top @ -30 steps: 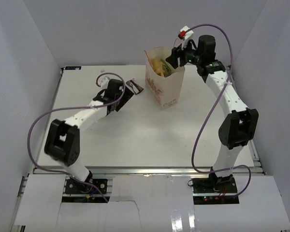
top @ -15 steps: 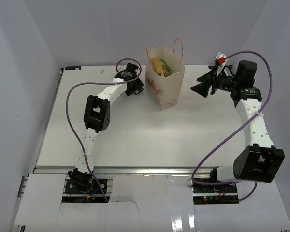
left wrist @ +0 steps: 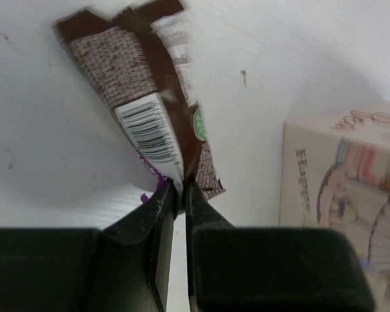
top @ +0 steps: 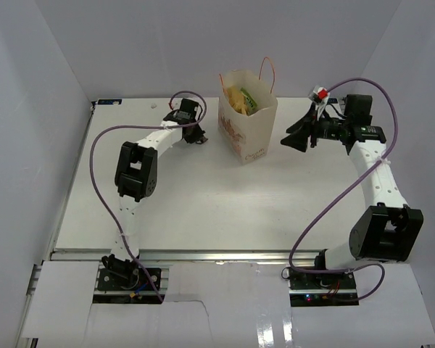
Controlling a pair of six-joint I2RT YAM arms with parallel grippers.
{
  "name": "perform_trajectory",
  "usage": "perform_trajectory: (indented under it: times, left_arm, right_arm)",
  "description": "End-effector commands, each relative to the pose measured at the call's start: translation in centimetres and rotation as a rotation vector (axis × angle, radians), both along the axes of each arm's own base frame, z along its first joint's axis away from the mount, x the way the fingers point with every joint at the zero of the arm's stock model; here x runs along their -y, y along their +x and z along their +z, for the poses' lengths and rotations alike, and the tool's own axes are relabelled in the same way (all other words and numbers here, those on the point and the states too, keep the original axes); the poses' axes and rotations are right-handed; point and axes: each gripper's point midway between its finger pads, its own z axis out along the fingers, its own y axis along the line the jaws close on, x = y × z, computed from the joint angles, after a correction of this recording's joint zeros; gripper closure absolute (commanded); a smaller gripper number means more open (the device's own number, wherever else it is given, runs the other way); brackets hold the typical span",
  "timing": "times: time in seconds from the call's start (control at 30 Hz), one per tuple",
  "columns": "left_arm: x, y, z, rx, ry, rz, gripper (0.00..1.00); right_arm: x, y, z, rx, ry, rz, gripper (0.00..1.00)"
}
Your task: Place the snacks into the paper bag
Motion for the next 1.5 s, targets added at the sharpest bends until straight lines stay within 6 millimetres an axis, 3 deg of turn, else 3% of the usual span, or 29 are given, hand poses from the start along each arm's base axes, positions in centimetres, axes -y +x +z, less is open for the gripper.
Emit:
perform_trajectory:
  times: [0.0,0.03,0.07,0.1,0.13,0.17,0.2,0.23,0.27,0.3,0.33,0.37,0.4,0.47,0.5,0.53,0.57,0.6,0.8,0.97,1.03,1.17,1.2,1.3,1.37,1.4,1.43,1.47]
  left_arm:
    - [0.0,-3.0,5.0,0.109,-0.039,-0.132,0.89]
    - [0.1,-4.3,5.5,0.137,-0.040,-0.195,0.90]
    - [1.1,-5.9,10.2,0.230,-0.115,-0.277,0.90]
    - [1.7,-6.7,12.0,0.315,-0.152,-0.332,0.91]
    - [1.2,-10.0,8.9,0.261,-0.153,-0.386,0.91]
    - [1.9,-12.5,12.6,0.337,-0.221,-0.467,0.91]
    - [2.4,-13.7,14.0,0.415,-0.260,-0.522,0.92]
    - [2.0,-17.2,10.9,0.347,-0.287,-0.555,0.92]
    - [2.1,-19.5,13.4,0.421,-0.332,-0.601,0.92]
    - [3.1,-21.9,14.3,0.462,-0.400,-0.693,0.93]
    - [3.1,-25.2,11.5,0.396,-0.428,-0.728,0.94]
    - [3.2,-26.8,11.4,0.390,-0.457,-0.742,0.94]
    - [3.5,-28.8,13.1,0.441,-0.495,-0.792,0.95]
    - [3.7,-32.2,11.4,0.406,-0.516,-0.814,0.95]
    - [4.3,-33.6,12.9,0.467,-0.519,-0.839,0.95]
    - [4.4,-34.4,13.2,0.487,-0.520,-0.850,0.95]
    - [4.4,-35.2,12.8,0.496,-0.517,-0.849,0.95]
    - [4.6,-36.0,13.9,0.538,-0.520,-0.849,0.95]
    - [5.1,-38.0,14.4,0.553,-0.553,-0.843,0.95]
    - [5.9,-39.0,14.7,0.547,-0.571,-0.862,0.94]
    - [6.2,-39.3,14.8,0.541,-0.577,-0.870,0.93]
    - [6.7,-39.5,15.0,0.530,-0.590,-0.873,0.90]
    - [6.8,-39.5,15.6,0.539,-0.597,-0.873,0.89]
    - [6.6,-39.3,16.5,0.563,-0.607,-0.855,0.77]
    - [6.1,-39.1,17.6,0.606,-0.602,-0.831,0.56]
    - [5.9,-39.1,17.7,0.612,-0.594,-0.825,0.35]
    - [5.6,-39.0,18.1,0.629,-0.584,-0.816,0.26]
    - [5.1,-38.8,18.9,0.663,-0.577,-0.791,0.19]
  right_arm:
    - [-3.2,-1.6,0.0,-0.026,-0.040,0.124,0.35]
    - [-4.2,-2.7,-0.7,-0.073,-0.052,0.158,0.36]
    - [-4.8,-3.2,-1.2,-0.092,-0.059,0.179,0.37]
    - [-6.2,-4.2,-1.7,-0.106,-0.069,0.223,0.37]
    - [-6.9,-4.9,-2.2,-0.122,-0.081,0.241,0.37]
    - [-8.2,-6.2,-2.7,-0.137,-0.090,0.284,0.37]
    - [-8.8,-6.7,-3.1,-0.168,-0.092,0.291,0.37]
    - [-9.4,-7.0,-3.2,-0.174,-0.090,0.300,0.39]
    - [-10.5,-8.0,-3.7,-0.204,-0.097,0.321,0.41]
    - [-11.0,-8.2,-4.0,-0.230,-0.103,0.312,0.43]
    - [-11.5,-8.6,-4.2,-0.300,-0.099,0.287,0.42]
    - [-12.8,-9.1,-3.8,-0.296,-0.091,0.299,0.42]
    - [-13.4,-9.5,-4.4,-0.341,-0.088,0.283,0.40]
    - [-15.3,-10.1,-4.4,-0.438,-0.060,0.225,0.37]
    - [-15.7,-10.6,-5.2,-0.498,-0.054,0.204,0.32]
    - [-16.3,-10.6,-5.7,-0.589,-0.040,0.126,0.29]
    - [-17.1,-11.4,-5.9,-0.614,-0.037,0.125,0.28]
    - [-17.5,-11.1,-6.8,-0.628,-0.036,0.081,0.26]
    - [-19.9,-13.3,-8.8,-0.822,-0.038,0.047,0.20]
    - [-21.1,-14.2,-9.4,-0.848,-0.045,0.077,0.25]
    - [-21.6,-14.5,-9.2,-0.844,-0.034,0.104,0.34]
    - [-21.6,-15.0,-9.2,-0.845,-0.023,0.127,0.71]
    - [-21.5,-15.1,-9.1,-0.831,-0.024,0.139,0.76]
    - [-21.1,-15.3,-7.8,-0.747,-0.023,0.170,0.89]
    - [-20.8,-14.9,-6.6,-0.667,-0.031,0.173,0.92]
    - [-20.5,-14.4,-5.8,-0.563,-0.041,0.189,0.92]
    - [-20.1,-14.3,-5.4,-0.520,-0.061,0.190,0.92]
    - [-20.1,-13.3,-3.4,-0.420,-0.056,0.188,0.92]
